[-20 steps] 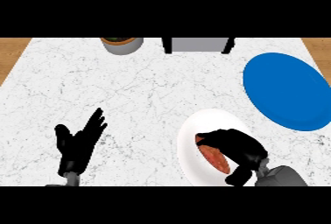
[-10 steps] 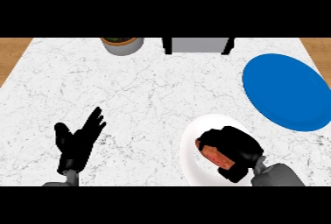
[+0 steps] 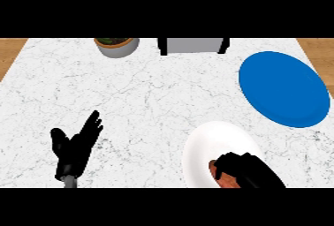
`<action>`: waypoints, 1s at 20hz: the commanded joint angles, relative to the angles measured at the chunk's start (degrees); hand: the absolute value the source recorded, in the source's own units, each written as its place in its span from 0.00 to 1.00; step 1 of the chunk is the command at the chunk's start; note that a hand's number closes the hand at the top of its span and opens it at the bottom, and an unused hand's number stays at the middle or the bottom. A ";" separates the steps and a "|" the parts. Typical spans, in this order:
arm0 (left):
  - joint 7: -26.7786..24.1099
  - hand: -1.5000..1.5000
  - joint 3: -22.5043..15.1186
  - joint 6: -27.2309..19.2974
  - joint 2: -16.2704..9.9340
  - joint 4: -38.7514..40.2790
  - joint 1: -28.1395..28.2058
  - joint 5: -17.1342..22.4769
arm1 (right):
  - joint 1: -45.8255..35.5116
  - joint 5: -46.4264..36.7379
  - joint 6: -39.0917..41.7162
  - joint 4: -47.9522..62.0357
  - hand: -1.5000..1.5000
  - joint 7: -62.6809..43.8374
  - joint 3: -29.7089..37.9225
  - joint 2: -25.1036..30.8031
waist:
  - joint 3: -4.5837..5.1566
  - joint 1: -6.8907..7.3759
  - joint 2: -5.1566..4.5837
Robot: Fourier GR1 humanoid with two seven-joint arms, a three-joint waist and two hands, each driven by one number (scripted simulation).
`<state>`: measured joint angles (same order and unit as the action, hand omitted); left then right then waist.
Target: Pick the sweet potato from the plate and place it in the plate
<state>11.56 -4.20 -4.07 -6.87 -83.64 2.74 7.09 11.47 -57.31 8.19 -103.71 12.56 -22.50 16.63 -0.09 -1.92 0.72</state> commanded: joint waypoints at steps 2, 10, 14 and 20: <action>-0.21 0.50 0.32 -0.40 -0.58 0.74 1.86 -0.80 | 11.99 3.33 -10.44 -14.58 1.00 1.60 1.56 -2.08 | 0.08 -0.99 -0.04; 1.74 0.50 0.33 0.75 -0.77 -0.88 -0.16 -0.02 | 19.72 17.72 -12.74 -25.83 1.00 -1.19 11.23 -5.14 | 0.06 1.07 -0.61; -2.52 0.50 -0.81 0.44 1.79 4.61 -0.93 -1.48 | 17.58 28.96 -11.15 -24.61 1.00 -1.35 19.17 -5.18 | 0.09 1.21 -0.80; 0.67 0.50 -0.75 0.43 1.21 2.21 -2.59 -1.60 | 1.98 42.48 -10.61 -7.22 1.00 0.37 32.14 -5.41 | 0.01 2.08 -0.85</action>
<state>12.27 -4.46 -2.93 -6.54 -83.06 1.30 6.51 20.04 -22.80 -2.46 -119.57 9.86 1.96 10.76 -0.18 -0.07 0.08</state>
